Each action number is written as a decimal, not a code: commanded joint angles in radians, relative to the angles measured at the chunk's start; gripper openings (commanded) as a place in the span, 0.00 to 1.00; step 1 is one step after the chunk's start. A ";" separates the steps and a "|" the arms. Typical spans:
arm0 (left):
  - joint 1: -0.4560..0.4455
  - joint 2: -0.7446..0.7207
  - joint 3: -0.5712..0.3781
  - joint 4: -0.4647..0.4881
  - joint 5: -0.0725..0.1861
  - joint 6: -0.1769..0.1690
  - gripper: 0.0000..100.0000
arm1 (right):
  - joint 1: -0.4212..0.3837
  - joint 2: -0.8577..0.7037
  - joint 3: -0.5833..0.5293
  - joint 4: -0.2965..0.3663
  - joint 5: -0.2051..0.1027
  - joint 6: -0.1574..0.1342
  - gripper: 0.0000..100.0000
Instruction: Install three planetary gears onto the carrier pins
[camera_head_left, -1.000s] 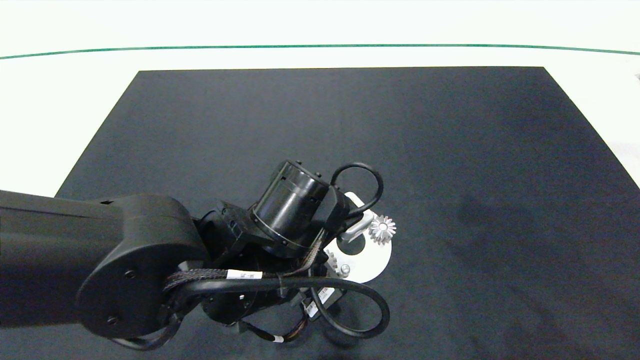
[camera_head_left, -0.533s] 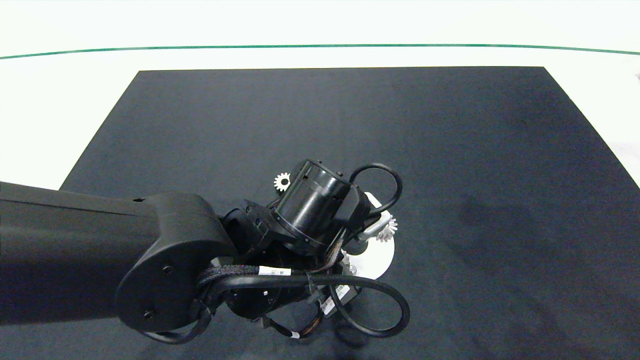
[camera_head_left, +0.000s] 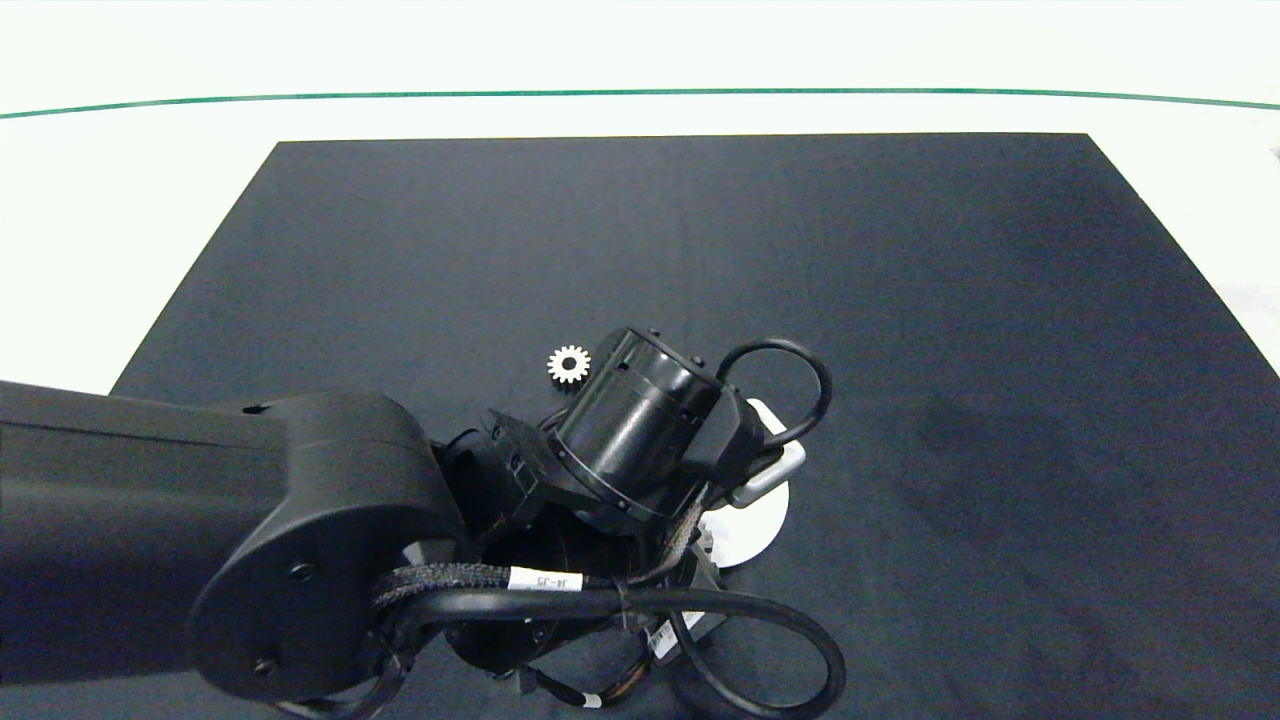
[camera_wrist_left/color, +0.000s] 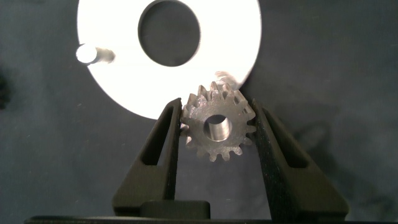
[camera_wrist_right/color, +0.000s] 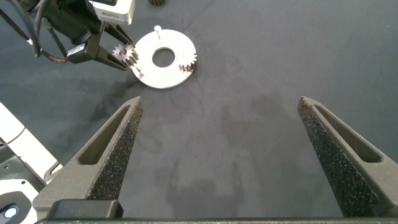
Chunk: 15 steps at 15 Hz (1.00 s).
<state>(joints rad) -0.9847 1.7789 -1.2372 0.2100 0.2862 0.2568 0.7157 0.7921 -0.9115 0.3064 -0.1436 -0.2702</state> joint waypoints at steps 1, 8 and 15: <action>-0.026 0.008 -0.011 -0.001 0.002 0.001 0.19 | 0.001 0.001 0.000 0.002 -0.001 -0.001 1.00; -0.026 0.045 -0.044 -0.004 0.002 0.007 0.19 | 0.001 0.001 0.000 0.002 -0.001 -0.001 1.00; -0.019 0.066 -0.070 -0.004 0.002 0.036 0.19 | 0.001 0.001 0.002 0.003 0.001 -0.012 1.00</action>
<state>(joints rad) -1.0049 1.8377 -1.3009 0.2045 0.2866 0.2915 0.7162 0.7917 -0.9100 0.3083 -0.1417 -0.2800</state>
